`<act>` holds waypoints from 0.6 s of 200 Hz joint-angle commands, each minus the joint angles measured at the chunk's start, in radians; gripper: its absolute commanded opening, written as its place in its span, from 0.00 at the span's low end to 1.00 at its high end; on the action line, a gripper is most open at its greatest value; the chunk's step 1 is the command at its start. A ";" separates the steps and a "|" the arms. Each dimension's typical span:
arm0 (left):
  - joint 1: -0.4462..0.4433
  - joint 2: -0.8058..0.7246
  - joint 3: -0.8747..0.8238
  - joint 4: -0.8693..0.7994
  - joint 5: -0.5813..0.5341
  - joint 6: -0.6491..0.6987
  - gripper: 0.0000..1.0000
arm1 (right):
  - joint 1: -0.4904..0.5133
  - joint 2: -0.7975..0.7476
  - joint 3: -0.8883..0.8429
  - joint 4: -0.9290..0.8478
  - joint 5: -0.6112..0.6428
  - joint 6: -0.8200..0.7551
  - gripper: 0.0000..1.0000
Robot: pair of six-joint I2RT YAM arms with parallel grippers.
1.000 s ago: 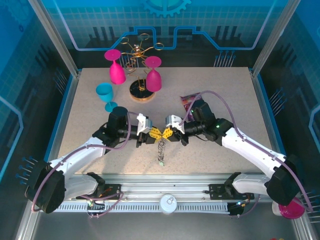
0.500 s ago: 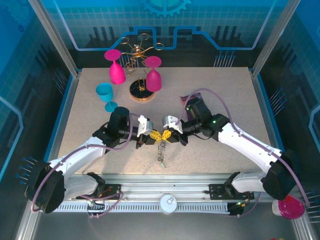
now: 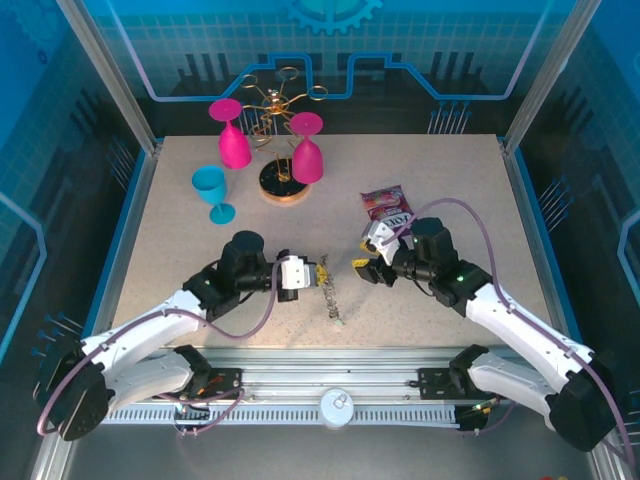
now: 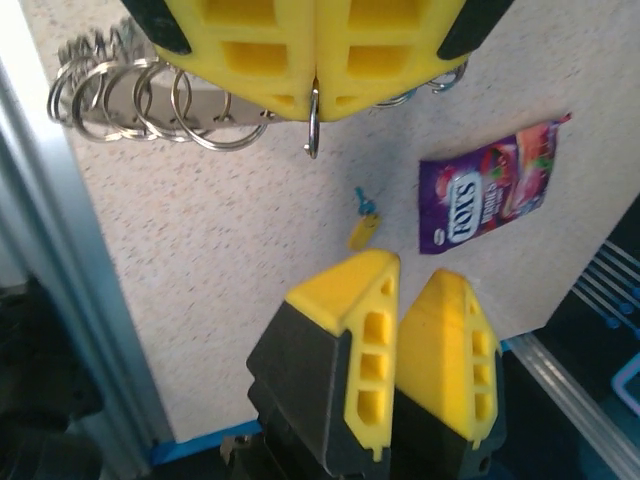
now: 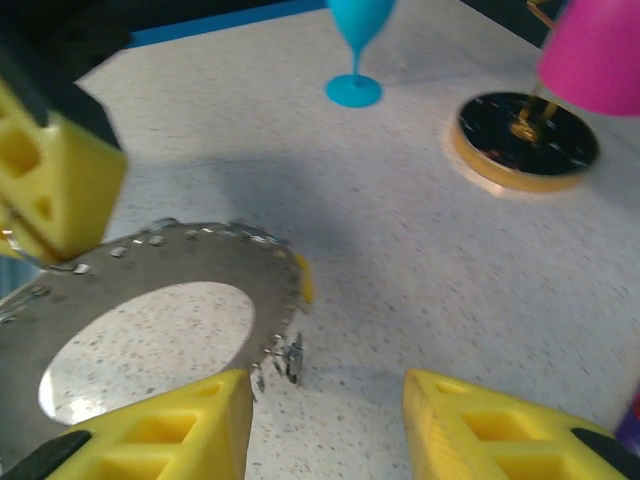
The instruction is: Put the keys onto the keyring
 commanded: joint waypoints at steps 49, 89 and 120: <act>-0.038 -0.068 -0.037 0.074 -0.165 0.167 0.00 | -0.009 0.061 0.004 -0.031 0.357 0.312 0.37; -0.041 -0.076 -0.048 0.077 -0.170 0.171 0.00 | -0.019 0.184 0.108 -0.202 0.489 0.470 0.34; -0.041 -0.073 -0.054 0.077 -0.184 0.154 0.00 | -0.055 0.301 0.194 -0.333 0.501 0.547 0.37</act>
